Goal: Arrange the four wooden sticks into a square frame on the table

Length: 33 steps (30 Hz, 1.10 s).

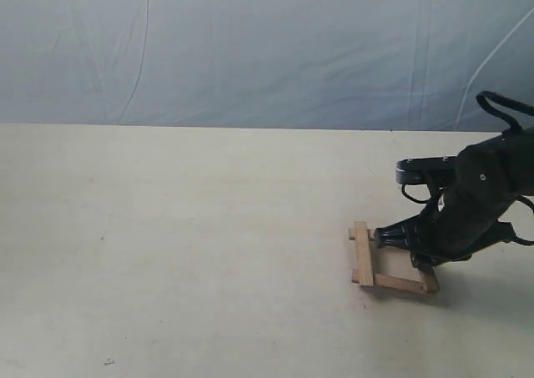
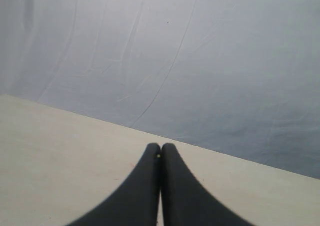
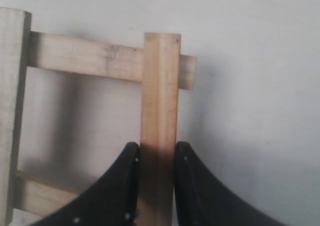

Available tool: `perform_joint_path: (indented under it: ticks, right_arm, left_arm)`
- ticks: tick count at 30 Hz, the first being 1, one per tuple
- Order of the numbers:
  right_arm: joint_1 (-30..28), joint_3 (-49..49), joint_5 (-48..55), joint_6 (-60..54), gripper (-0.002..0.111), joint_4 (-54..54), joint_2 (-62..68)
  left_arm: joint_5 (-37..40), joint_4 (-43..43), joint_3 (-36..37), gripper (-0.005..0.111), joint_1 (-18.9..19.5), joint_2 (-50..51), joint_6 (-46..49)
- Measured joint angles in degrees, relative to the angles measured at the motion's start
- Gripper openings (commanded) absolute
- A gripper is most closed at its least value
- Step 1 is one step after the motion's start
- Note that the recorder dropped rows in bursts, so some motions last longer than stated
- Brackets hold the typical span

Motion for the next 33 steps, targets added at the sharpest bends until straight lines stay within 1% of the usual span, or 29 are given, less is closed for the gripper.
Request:
perform_joint_path:
  ticks: [6,12,22,28,33]
  right_arm:
    - [4.08,-5.44,1.02,0.78,-0.001,0.66,3.18]
    - [7.06,-13.1,5.57,1.02,-0.001,0.76,8.31]
    - [11.53,-30.39,12.34,1.09,-0.001,1.68,17.98]
    - [13.34,-39.94,16.25,1.93,-0.001,3.24,24.11]
    - [13.42,-43.31,18.05,2.16,-0.001,4.65,26.49]
  left_arm:
    - [0.0,0.0,0.0,0.0,0.0,0.0,0.0]
    - [0.0,0.0,0.0,0.0,0.0,0.0,0.0]
    - [0.0,0.0,0.0,0.0,0.0,0.0,0.0]
    - [0.0,0.0,0.0,0.0,0.0,0.0,0.0]
    - [0.0,0.0,0.0,0.0,0.0,0.0,0.0]
